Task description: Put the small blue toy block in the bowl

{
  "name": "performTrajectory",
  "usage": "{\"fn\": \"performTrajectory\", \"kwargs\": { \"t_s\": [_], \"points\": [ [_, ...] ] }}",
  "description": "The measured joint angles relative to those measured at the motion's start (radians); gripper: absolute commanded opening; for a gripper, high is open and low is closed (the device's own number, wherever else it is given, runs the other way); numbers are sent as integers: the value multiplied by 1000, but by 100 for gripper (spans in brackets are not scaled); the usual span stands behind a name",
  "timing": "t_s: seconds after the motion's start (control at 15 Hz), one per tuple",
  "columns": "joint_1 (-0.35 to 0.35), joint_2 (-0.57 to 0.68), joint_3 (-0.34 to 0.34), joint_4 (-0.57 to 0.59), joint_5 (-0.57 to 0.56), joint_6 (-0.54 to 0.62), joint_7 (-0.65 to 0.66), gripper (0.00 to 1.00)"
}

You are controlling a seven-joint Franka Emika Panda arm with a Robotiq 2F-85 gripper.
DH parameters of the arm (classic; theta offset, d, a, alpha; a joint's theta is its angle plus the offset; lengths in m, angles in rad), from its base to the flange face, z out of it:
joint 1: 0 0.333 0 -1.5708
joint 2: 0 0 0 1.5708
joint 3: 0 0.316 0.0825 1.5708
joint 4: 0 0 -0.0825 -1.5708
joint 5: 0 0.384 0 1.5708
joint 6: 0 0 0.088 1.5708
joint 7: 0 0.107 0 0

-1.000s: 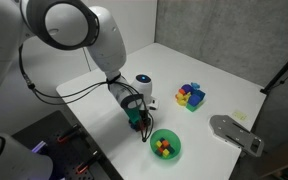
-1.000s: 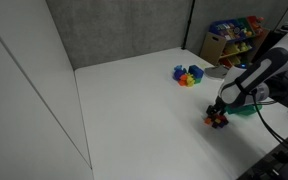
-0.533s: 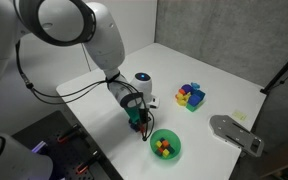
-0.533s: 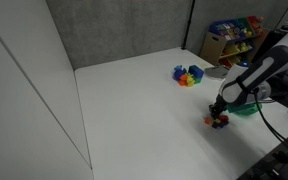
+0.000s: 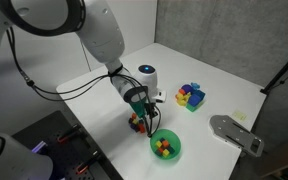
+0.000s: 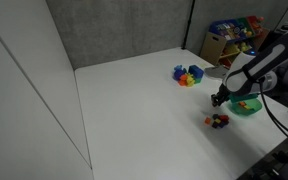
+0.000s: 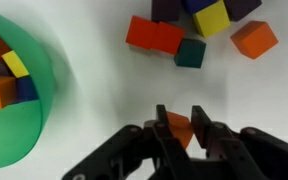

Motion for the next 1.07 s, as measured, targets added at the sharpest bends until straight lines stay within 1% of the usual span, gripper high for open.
{"fn": "performTrajectory", "kwargs": {
  "t_s": [0.27,0.6,0.67,0.73,0.8,0.93,1.07],
  "points": [
    [-23,-58,-40,-3,0,-61,2,9],
    [-49,-139,-136,-32,0,-175,5,10],
    [-58,-156,-151,-43,0,-192,5,55],
    [-65,-172,-164,-54,0,-207,6,57],
    [-70,-186,-178,-66,-1,-217,7,62],
    [-79,-213,-198,-89,-1,-234,8,78],
    [-84,-236,-204,-105,-1,-259,8,95]
  ]
}}
